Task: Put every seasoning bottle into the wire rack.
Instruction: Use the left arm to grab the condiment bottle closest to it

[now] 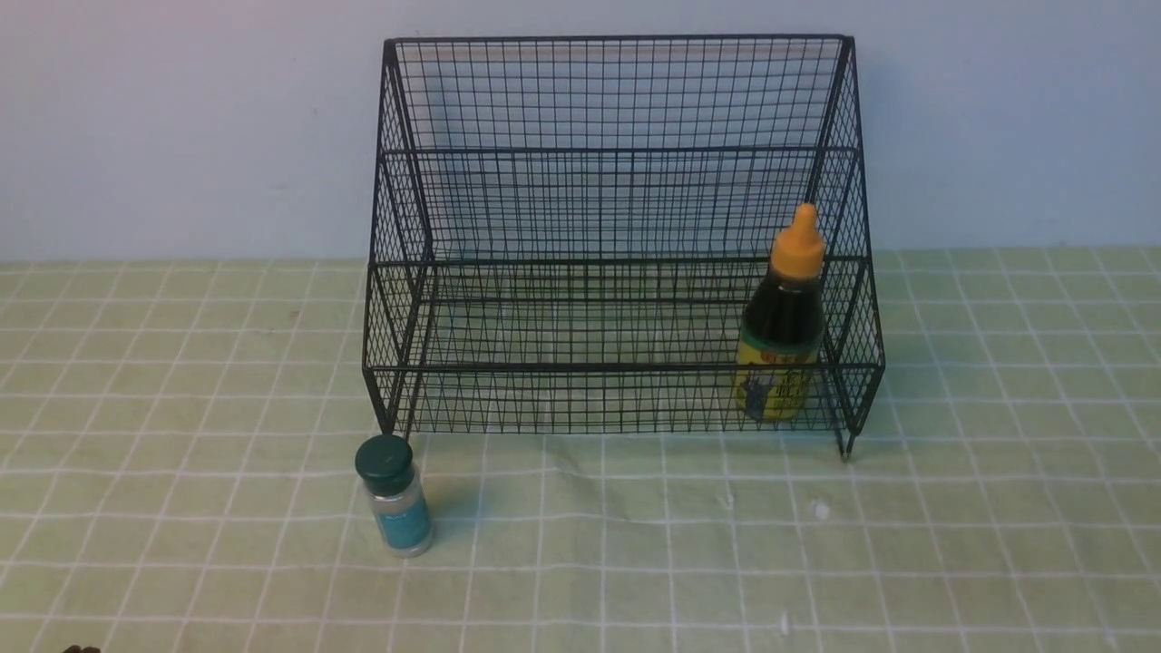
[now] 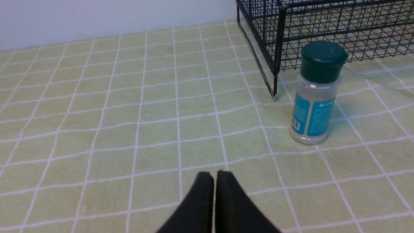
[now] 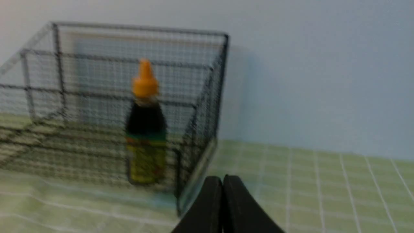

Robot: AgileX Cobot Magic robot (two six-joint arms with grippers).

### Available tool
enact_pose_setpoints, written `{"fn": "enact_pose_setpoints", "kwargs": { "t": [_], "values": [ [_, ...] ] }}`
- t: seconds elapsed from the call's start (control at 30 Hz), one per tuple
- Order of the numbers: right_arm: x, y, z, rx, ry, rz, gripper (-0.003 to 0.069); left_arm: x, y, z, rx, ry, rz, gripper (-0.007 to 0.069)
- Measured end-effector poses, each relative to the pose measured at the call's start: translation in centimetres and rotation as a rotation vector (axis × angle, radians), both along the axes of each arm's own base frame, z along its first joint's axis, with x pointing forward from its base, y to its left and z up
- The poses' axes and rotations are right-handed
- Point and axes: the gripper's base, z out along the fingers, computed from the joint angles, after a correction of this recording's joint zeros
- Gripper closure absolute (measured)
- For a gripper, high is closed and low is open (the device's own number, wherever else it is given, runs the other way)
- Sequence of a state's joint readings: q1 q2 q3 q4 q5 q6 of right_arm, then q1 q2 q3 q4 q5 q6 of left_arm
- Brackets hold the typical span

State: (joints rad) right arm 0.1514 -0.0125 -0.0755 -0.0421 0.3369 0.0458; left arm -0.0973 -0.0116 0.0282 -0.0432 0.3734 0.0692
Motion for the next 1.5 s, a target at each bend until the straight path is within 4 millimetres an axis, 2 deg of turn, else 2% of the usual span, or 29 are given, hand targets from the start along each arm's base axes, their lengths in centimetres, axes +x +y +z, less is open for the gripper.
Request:
{"fn": "enact_pose_setpoints", "kwargs": {
  "t": [0.07, 0.1, 0.13, 1.5],
  "values": [
    [0.2, -0.2, -1.3, -0.007, 0.039, -0.036, 0.0673, 0.0, 0.0, 0.0, 0.0, 0.0, 0.0, 0.0631],
    [0.4, -0.4, -3.2, -0.013, 0.108, -0.081, 0.0673, 0.0, 0.0, 0.0, 0.0, 0.0, 0.0, 0.0631],
    [0.4, -0.5, -3.6, -0.014, 0.131, -0.1, 0.0673, 0.0, 0.0, 0.0, 0.0, 0.0, 0.0, 0.0631],
    [0.4, -0.6, -3.6, -0.012, 0.135, -0.115, 0.0673, 0.1, 0.0, 0.2, -0.019, -0.02, 0.005, 0.0631]
  ]
}}
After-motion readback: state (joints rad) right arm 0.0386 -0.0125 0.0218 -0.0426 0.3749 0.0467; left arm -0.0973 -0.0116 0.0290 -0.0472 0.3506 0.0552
